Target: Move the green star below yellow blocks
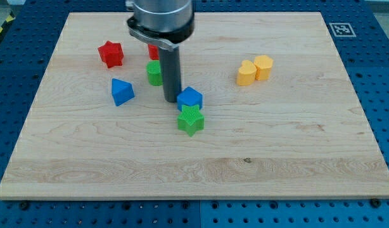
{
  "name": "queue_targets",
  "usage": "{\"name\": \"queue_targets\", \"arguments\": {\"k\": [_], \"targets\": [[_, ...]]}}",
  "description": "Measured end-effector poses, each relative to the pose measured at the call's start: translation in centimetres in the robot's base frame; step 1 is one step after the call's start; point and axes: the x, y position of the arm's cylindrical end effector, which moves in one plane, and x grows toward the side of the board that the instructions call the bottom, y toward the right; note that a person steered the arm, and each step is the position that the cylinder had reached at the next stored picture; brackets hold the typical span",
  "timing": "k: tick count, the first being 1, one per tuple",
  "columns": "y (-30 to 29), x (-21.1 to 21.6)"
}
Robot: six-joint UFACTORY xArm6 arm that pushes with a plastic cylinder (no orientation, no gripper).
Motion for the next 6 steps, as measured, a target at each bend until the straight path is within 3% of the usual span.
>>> {"name": "queue_targets", "arguments": {"k": [4, 6], "targets": [[-1.4, 6.1], [5.0, 6.6]]}}
